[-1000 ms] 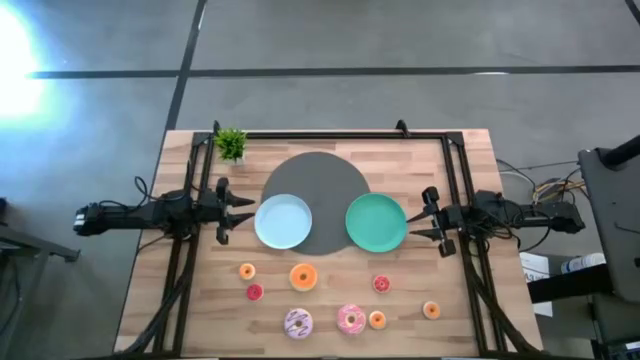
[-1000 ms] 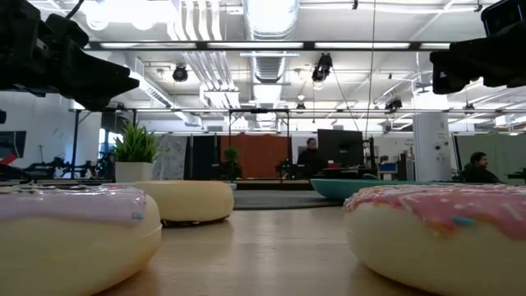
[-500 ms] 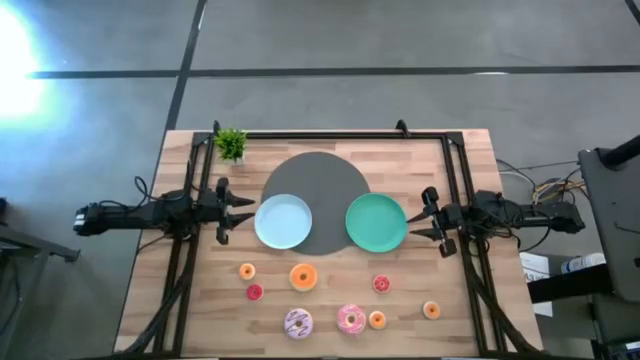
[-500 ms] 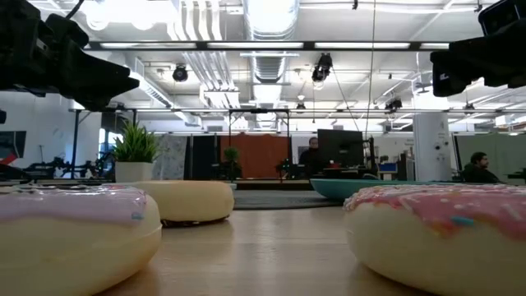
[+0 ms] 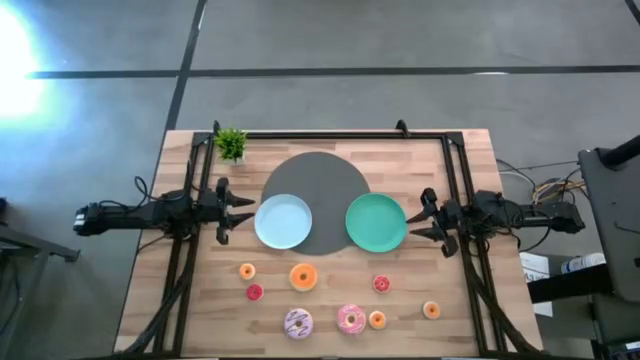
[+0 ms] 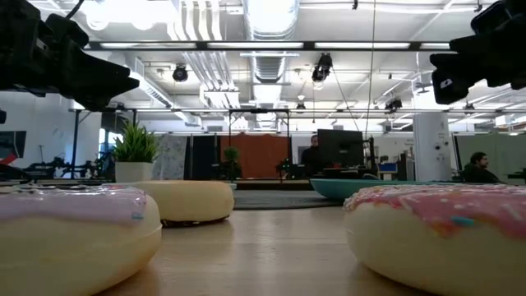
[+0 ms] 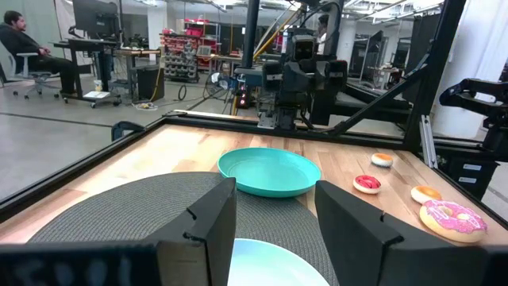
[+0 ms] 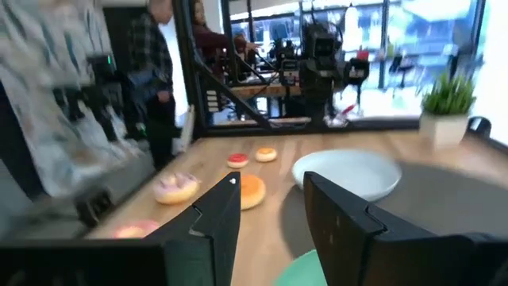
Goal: Pick & Place donuts
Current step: Put the bottom right small orange donut on the light blue plate
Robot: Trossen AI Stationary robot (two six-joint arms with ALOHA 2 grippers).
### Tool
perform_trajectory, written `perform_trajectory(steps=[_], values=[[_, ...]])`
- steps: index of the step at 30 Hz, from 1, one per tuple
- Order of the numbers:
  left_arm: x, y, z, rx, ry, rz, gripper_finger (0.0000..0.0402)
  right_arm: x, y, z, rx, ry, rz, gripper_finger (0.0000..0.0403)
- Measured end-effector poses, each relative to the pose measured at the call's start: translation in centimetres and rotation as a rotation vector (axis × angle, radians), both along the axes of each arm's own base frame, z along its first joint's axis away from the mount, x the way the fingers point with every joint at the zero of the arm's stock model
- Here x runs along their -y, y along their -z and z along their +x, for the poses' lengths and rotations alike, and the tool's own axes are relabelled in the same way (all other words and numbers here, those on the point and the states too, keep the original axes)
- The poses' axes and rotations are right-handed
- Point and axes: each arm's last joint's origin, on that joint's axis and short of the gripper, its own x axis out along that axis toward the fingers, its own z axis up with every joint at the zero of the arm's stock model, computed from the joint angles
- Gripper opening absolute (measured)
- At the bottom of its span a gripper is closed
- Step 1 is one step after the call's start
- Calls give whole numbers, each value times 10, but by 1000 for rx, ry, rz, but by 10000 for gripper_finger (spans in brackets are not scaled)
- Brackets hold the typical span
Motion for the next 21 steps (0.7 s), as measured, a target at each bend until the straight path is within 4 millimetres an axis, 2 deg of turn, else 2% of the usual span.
perform_trajectory(steps=[9,12,18,21], values=[[0,0,0,0,0,0,147,0,0,0,-131,-23,589,126],[0,0,0,0,0,0,147,1,0,0,-146,16,748,130],[0,0,0,0,0,0,147,4,0,1,-144,100,1027,131],[0,0,0,0,0,0,147,4,0,1,-155,94,1081,127]])
